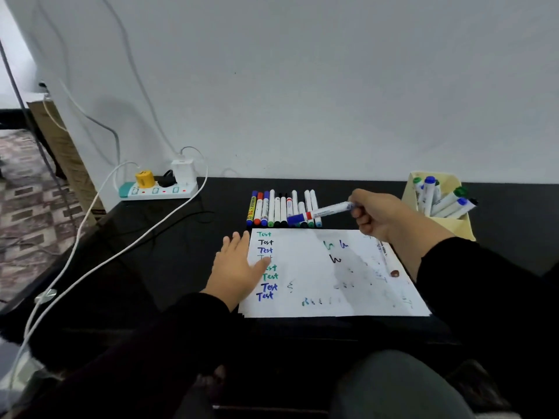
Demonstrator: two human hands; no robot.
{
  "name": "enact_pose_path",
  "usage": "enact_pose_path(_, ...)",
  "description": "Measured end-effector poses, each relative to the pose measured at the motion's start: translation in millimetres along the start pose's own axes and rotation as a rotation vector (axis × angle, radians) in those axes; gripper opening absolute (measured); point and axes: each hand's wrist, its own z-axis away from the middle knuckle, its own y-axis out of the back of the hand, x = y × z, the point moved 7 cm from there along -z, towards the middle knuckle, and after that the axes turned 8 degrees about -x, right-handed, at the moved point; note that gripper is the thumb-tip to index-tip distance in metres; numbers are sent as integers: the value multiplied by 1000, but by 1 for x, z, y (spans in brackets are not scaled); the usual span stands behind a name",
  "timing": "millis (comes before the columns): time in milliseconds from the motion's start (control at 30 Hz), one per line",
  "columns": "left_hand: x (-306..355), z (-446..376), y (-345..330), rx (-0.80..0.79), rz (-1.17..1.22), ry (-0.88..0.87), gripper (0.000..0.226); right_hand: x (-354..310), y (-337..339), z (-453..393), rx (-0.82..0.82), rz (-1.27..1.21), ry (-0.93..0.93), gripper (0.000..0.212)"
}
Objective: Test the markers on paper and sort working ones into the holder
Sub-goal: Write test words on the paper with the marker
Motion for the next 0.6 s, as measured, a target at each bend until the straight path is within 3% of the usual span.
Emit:
enact_pose_path(133, 46, 23, 13, -75, 422, -263, 74, -5, -14, 14, -114, -29, 14, 24)
enact_pose_path(200, 60, 31, 15, -116, 490, -321, 63, -7, -21, 19, -140, -55, 34, 22)
enact_pose_path(333, 65, 37, 21, -95, 594, -287, 34, -6, -36, 31, -134, -171, 71, 20)
enact_pose_path(467, 63, 41, 20, -127, 679, -262, 23, 12, -61, 46, -97, -114, 58, 35)
enact_pose_path(600, 55, 40, 18, -125, 666, -200, 19, 18, -69, 53, 21, -123, 78, 30)
